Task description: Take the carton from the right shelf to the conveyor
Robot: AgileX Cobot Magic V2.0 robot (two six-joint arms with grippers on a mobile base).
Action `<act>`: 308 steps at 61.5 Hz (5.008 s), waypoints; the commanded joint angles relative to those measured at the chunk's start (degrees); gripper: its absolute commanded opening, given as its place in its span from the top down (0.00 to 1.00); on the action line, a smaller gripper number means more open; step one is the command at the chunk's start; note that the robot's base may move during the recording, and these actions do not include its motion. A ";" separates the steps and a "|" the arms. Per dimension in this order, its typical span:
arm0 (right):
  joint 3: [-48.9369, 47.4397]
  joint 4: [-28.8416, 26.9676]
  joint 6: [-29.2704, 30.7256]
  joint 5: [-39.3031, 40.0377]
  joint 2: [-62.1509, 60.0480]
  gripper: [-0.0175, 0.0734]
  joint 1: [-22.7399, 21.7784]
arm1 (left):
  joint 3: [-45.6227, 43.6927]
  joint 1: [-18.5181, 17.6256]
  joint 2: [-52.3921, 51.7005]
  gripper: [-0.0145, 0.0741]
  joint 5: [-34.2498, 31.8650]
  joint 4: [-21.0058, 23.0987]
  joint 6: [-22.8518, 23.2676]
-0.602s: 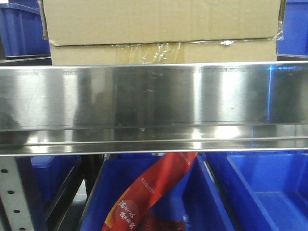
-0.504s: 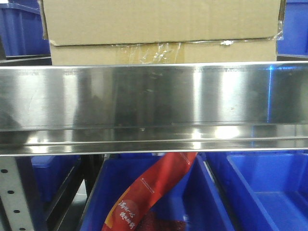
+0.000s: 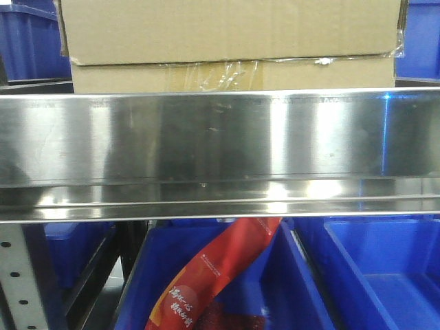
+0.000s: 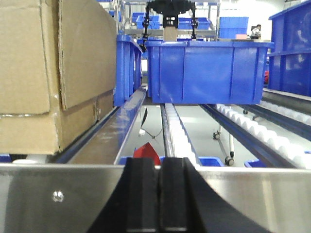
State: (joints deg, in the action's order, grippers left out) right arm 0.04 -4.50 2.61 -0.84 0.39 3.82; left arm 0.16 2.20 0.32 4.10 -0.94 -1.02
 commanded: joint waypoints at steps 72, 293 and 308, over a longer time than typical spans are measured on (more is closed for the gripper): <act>-37.22 -6.91 0.38 -24.60 16.49 0.19 0.21 | -45.93 -17.25 26.82 0.32 31.68 7.36 -12.14; -96.72 -12.77 4.45 -63.05 71.75 0.88 19.72 | -98.52 -35.38 71.31 0.85 65.86 -15.84 26.60; -96.72 -12.77 4.45 -57.51 72.33 0.88 22.04 | -92.27 -35.38 64.43 0.85 65.86 -17.91 27.21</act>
State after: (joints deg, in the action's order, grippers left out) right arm -96.31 -15.82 4.63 -64.17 72.72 25.48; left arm -93.27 -32.23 66.92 72.90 -21.12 28.07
